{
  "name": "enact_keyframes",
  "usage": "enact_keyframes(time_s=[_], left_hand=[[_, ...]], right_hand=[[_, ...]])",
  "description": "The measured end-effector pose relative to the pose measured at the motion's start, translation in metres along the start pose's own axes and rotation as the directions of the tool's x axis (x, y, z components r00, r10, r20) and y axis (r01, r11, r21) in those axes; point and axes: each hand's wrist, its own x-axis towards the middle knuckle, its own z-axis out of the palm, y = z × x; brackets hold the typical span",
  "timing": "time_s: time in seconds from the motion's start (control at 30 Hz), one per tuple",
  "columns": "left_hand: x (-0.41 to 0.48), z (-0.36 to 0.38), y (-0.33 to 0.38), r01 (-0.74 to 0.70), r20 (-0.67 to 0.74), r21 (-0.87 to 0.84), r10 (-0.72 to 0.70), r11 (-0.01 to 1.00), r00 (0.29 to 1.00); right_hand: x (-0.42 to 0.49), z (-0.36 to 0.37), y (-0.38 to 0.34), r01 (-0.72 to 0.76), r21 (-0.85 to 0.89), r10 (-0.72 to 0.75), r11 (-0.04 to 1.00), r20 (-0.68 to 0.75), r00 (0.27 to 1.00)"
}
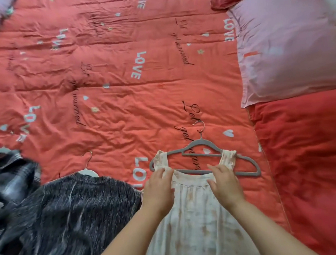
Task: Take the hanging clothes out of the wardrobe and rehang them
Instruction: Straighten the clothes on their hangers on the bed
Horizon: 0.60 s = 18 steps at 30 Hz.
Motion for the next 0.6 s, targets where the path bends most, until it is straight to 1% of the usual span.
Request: enact_keyframes(time_s=[0.13, 0.23, 0.33, 0.43, 0.6], left_hand=[[-0.021, -0.009, -0.002, 0.01, -0.012, 0.022, -0.01, 1.0, 1.0], [-0.038, -0.029, -0.004, 0.025, -0.042, 0.033, -0.024, 0.999, 0.999], [-0.06, -0.053, -0.011, 0.041, -0.09, 0.02, -0.039, 0.999, 0.995], [-0.093, -0.079, -0.026, 0.059, -0.159, 0.014, -0.056, 0.998, 0.986], [-0.174, -0.12, -0.076, 0.166, -0.233, 0.011, -0.159, 0.986, 0.959]], right_hand=[[-0.026, 0.005, -0.016, 0.002, -0.037, 0.001, 0.999, 0.063, 0.998], [-0.04, -0.01, -0.044, 0.008, -0.002, -0.008, 1.0, 0.108, 0.994], [-0.053, -0.029, -0.083, 0.062, -0.017, -0.059, 0.998, 0.124, 0.991], [-0.068, -0.042, -0.126, 0.145, -0.017, -0.142, 0.989, 0.117, 0.983], [-0.108, -0.049, -0.207, 0.28, -0.059, -0.272, 0.958, 0.117, 0.955]])
